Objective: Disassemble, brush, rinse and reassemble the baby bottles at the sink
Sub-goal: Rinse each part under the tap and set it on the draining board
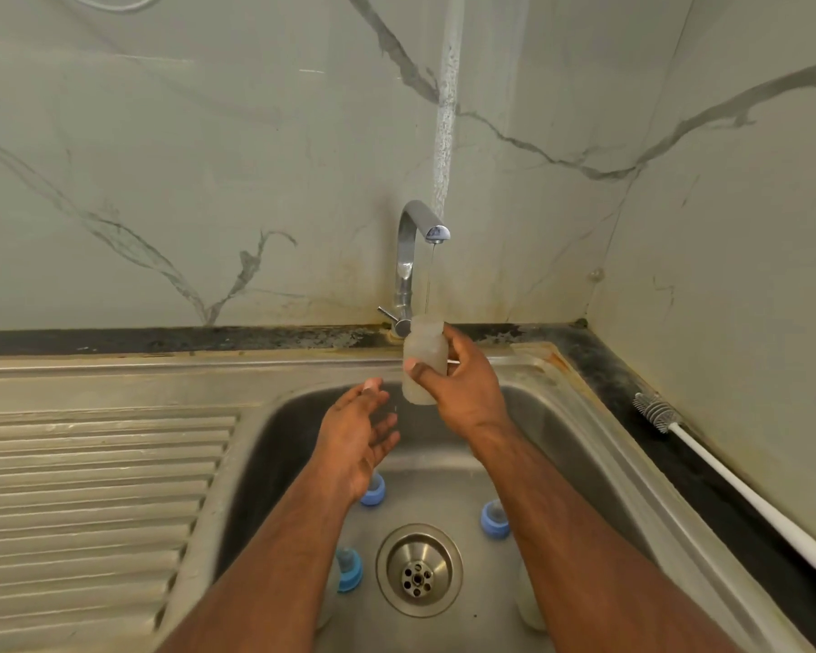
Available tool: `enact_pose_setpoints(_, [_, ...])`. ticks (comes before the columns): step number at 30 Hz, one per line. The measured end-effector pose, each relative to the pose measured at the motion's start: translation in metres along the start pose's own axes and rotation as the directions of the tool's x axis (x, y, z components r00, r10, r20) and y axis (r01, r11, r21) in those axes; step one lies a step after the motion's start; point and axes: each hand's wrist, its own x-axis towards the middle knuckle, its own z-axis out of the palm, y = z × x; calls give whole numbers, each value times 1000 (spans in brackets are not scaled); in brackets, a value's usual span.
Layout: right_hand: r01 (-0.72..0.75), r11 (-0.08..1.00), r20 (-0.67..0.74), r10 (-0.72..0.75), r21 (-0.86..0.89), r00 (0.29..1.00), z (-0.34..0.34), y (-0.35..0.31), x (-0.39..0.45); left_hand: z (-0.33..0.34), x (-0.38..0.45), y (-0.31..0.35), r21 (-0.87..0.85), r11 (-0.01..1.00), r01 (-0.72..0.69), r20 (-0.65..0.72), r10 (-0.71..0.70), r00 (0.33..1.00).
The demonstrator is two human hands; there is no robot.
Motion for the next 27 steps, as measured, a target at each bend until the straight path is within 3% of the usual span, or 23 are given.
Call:
enact_pose_setpoints(4, [-118, 993, 73, 119, -29, 990, 1, 9, -5, 7, 6, -2, 29, 999, -29, 82, 26, 996])
enact_pose_setpoints(9, [-132, 988, 107, 123, 78, 987, 3, 4, 4, 15, 8, -2, -46, 999, -1, 235, 11, 972])
enact_pose_setpoints(13, [-189, 979, 62, 184, 82, 981, 10, 3, 6, 18, 8, -5, 48, 993, -107, 203, 95, 975])
enact_pose_setpoints(15, [-124, 992, 55, 125, -38, 991, 14, 0, 3, 22, 8, -6, 97, 985, -145, 150, 130, 980])
enact_pose_setpoints(18, [95, 966, 149, -60, -242, 987, 22, -2, -5, 22, 4, 0, 1, 995, -102, 133, 101, 986])
enact_pose_setpoints(20, [155, 961, 194, -111, -231, 975, 25, 0, -6, 20, 1, 4, -80, 995, -63, 181, 76, 981])
enact_pose_setpoints(23, [56, 996, 160, -44, -71, 986, 22, -4, 1, 20, -3, 4, -117, 993, -19, 264, 50, 963])
enact_pose_setpoints(25, [-120, 988, 101, 111, 92, 989, 14, -8, 12, 20, -5, 3, -135, 990, 34, 341, 14, 940])
enact_pose_setpoints(27, [-309, 910, 126, 284, 277, 950, 2, -11, 17, 21, -8, 3, -143, 986, 90, 402, -26, 915])
